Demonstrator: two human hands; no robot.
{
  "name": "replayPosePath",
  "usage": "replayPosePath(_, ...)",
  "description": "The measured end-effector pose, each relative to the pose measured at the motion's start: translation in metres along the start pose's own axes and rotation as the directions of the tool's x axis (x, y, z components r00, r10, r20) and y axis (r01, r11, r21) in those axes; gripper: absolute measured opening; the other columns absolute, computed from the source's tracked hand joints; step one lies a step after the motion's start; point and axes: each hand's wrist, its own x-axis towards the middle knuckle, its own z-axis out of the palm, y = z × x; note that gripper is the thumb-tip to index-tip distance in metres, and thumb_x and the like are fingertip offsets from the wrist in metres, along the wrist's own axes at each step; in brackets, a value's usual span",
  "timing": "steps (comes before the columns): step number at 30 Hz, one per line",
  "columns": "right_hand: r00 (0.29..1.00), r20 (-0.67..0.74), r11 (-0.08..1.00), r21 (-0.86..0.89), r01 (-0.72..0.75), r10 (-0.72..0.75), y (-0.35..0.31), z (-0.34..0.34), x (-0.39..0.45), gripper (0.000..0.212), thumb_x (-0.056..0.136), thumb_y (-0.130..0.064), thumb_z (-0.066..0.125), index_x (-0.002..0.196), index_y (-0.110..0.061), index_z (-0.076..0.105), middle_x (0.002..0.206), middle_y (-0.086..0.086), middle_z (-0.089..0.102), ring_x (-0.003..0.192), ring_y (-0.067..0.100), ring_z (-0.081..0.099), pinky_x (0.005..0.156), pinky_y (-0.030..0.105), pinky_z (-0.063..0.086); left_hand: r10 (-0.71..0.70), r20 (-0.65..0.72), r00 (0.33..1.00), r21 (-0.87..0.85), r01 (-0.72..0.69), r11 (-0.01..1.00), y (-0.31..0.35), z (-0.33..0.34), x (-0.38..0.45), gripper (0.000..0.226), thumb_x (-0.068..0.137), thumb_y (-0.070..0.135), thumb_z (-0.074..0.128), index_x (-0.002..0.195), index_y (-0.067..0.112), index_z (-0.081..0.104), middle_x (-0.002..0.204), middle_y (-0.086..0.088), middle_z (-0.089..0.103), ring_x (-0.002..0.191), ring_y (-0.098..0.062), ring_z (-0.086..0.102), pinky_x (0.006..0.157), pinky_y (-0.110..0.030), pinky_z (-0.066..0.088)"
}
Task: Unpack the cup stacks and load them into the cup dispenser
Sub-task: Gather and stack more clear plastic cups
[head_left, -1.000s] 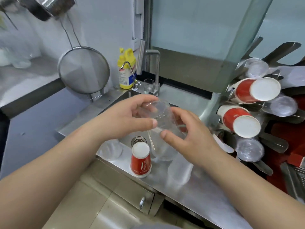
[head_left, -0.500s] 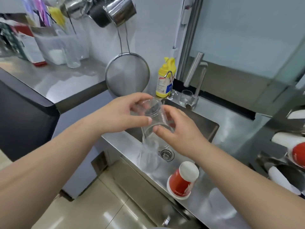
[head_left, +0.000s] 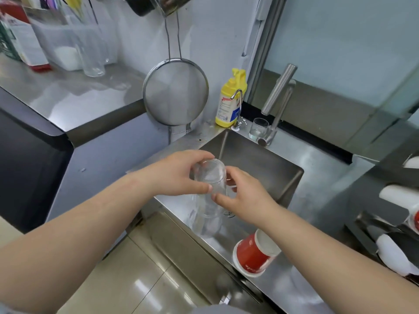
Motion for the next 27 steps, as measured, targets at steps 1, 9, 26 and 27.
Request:
replayPosePath(1, 1.000, 0.018, 1.000, -0.023, -0.014, 0.014, 0.004, 0.002, 0.001, 0.052, 0.076, -0.040, 0.073, 0.122, -0.029, 0.052, 0.111, -0.013, 0.056, 0.099, 0.003, 0.052, 0.088, 0.020, 0.043, 0.010, 0.006, 1.000, 0.015, -0.011, 1.000, -0.001, 0.004, 0.002, 0.071, 0.078, 0.041, 0.076, 0.140, 0.026, 0.044, 0.128, 0.011, 0.053, 0.114, -0.008, 0.052, 0.097, -0.028, 0.043)
replayPosePath(9, 0.985, 0.098, 0.982, -0.136, -0.128, 0.142, 0.024, 0.021, 0.004, 0.060, 0.070, -0.043, 0.073, 0.123, -0.028, 0.047, 0.112, -0.006, 0.059, 0.101, 0.014, 0.057, 0.081, 0.029, 0.046, -0.039, 0.074, 0.996, 0.029, 0.037, 0.999, -0.019, 0.040, 0.008, 0.082, 0.074, 0.047, 0.077, 0.144, 0.032, 0.038, 0.132, 0.007, 0.051, 0.112, -0.007, 0.051, 0.089, -0.019, 0.039)
replayPosePath(26, 0.913, 0.288, 0.940, -0.265, -0.214, 0.288, 0.023, 0.036, 0.002, 0.053, 0.075, -0.030, 0.068, 0.122, -0.021, 0.043, 0.095, 0.000, 0.060, 0.094, 0.025, 0.061, 0.070, 0.031, 0.045, -0.113, 0.107, 0.988, -0.035, 0.118, 0.992, -0.040, 0.091, 0.001, 0.077, 0.075, 0.042, 0.076, 0.141, 0.025, 0.042, 0.133, 0.006, 0.053, 0.117, -0.010, 0.051, 0.093, -0.020, 0.036)
replayPosePath(27, 0.912, 0.292, 0.939, -0.271, -0.210, 0.288, 0.021, 0.035, 0.002, 0.053, 0.076, -0.030, 0.068, 0.122, -0.020, 0.044, 0.095, 0.001, 0.061, 0.093, 0.025, 0.061, 0.070, 0.031, 0.046, -0.115, 0.105, 0.988, -0.038, 0.119, 0.992, -0.041, 0.092, 0.001, 0.076, 0.075, 0.042, 0.076, 0.141, 0.026, 0.042, 0.133, 0.006, 0.053, 0.117, -0.010, 0.051, 0.093, -0.020, 0.037)
